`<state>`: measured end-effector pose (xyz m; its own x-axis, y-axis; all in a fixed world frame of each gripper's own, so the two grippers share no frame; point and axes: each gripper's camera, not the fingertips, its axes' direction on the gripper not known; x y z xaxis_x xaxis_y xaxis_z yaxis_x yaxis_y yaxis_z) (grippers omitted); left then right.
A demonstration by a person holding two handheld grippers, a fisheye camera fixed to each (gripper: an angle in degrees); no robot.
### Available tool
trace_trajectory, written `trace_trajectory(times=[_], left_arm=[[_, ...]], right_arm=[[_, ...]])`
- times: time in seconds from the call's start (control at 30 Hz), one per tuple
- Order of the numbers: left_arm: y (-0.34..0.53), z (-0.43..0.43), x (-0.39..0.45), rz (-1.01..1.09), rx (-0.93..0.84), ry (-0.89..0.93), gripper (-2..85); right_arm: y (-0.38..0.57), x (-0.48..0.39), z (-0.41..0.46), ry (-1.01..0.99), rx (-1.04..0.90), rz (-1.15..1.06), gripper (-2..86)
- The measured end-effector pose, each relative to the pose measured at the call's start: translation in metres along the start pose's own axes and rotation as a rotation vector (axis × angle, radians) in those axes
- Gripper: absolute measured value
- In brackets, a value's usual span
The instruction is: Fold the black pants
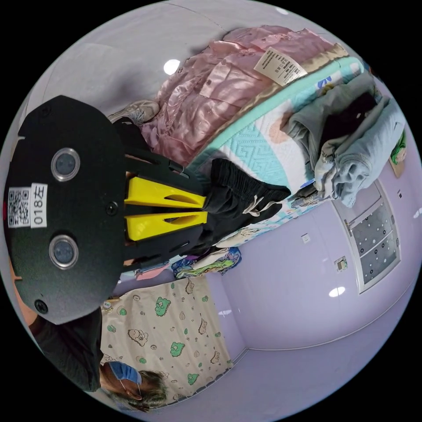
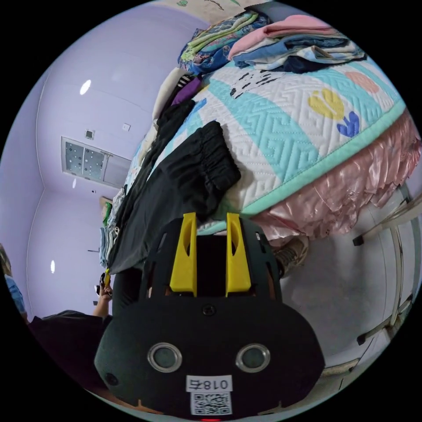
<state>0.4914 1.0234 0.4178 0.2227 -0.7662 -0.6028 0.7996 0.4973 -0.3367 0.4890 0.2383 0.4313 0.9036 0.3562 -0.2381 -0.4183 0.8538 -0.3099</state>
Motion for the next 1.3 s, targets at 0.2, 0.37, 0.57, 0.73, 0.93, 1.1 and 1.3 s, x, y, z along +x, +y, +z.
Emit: trace_trajectory(times=[0.2, 0.37, 0.57, 0.73, 0.93, 1.1, 1.3], left_arm=[[-0.017, 0.007, 0.0, 0.008, 0.002, 0.003, -0.9], [-0.035, 0.01, 0.004, 0.021, 0.009, 0.005, -0.9], [-0.059, 0.013, 0.018, 0.075, 0.007, -0.007, -0.9], [-0.078, 0.019, 0.023, 0.093, 0.033, 0.002, -0.9], [-0.136, 0.043, 0.048, 0.163, 0.064, 0.041, -0.9], [-0.219, 0.085, 0.066, 0.198, 0.101, 0.093, -0.9], [-0.34, 0.181, 0.057, 0.114, 0.117, 0.025, -0.9]], right_arm=[[-0.015, -0.002, 0.004, -0.078, 0.004, 0.022, 9.4], [-0.02, -0.013, -0.007, -0.095, 0.058, 0.019, 1.7], [-0.031, -0.034, -0.041, -0.251, 0.167, 0.021, 0.1], [-0.053, -0.048, -0.056, -0.388, 0.267, 0.077, -0.1], [-0.122, -0.105, -0.06, -0.452, 0.356, 0.039, -0.2], [-0.226, -0.166, -0.033, -0.473, 0.408, 0.005, -0.2], [-0.371, -0.222, 0.067, -0.373, 0.351, 0.036, -0.1]])
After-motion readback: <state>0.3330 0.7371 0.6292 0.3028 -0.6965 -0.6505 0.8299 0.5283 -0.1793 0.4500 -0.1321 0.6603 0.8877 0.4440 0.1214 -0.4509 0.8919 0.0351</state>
